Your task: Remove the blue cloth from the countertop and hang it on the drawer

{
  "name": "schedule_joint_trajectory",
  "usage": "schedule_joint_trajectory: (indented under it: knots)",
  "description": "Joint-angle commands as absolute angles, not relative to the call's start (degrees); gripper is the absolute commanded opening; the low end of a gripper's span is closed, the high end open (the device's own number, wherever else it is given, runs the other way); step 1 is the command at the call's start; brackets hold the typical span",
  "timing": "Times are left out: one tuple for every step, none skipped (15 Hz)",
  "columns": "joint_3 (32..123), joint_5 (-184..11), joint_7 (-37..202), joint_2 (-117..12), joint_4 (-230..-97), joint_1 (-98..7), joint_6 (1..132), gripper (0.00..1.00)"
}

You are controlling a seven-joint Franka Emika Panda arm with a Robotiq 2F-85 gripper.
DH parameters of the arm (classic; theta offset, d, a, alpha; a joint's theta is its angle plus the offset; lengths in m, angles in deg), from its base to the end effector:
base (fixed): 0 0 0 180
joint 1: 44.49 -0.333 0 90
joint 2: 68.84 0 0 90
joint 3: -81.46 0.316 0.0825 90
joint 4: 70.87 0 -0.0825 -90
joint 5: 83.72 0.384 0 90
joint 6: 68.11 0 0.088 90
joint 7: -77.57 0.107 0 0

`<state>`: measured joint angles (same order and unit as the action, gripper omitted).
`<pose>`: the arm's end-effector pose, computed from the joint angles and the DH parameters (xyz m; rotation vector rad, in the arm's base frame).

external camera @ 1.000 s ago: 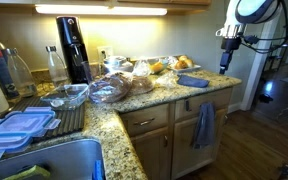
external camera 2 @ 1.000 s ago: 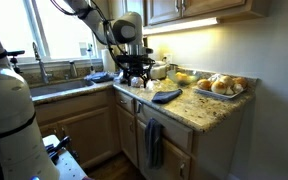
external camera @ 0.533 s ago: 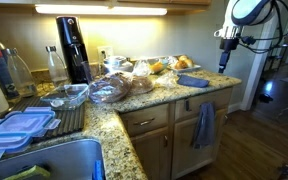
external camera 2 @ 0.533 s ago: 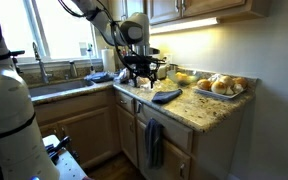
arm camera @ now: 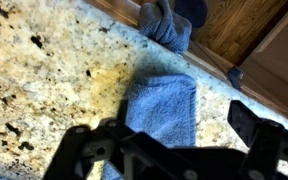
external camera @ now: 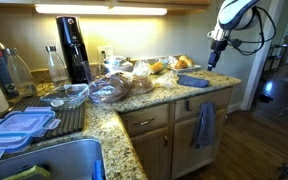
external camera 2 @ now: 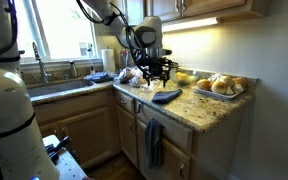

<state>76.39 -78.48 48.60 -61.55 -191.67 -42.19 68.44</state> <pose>0.5733 -0.0724 0.3714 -3.0852 -0.4928 -0.2482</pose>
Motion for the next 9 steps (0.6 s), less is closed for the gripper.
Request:
schedule_joint_trajectory:
  knots:
    - [78.13, -76.13, 48.69, -56.82, -187.46, -40.30, 73.51, 1.00]
    - [78.54, -75.60, 48.24, -55.93, -186.81, -40.03, 74.91, 1.00]
    - [78.78, -75.97, 48.33, -55.31, -186.20, -39.91, 75.21, 1.00]
    - [78.82, -77.39, 49.20, -56.58, -187.51, -40.12, 73.57, 1.00]
    - [79.08, -77.47, 49.22, -55.89, -187.03, -40.02, 73.68, 1.00]
    - [79.24, -77.49, 49.24, -55.69, -187.00, -40.00, 73.68, 1.00]
    - [79.31, -77.49, 49.24, -55.68, -187.00, -40.00, 73.68, 1.00]
    - [79.37, -77.48, 49.24, -55.68, -187.00, -40.00, 73.68, 1.00]
    - [79.38, -77.48, 49.24, -55.68, -187.00, -39.98, 73.68, 1.00]
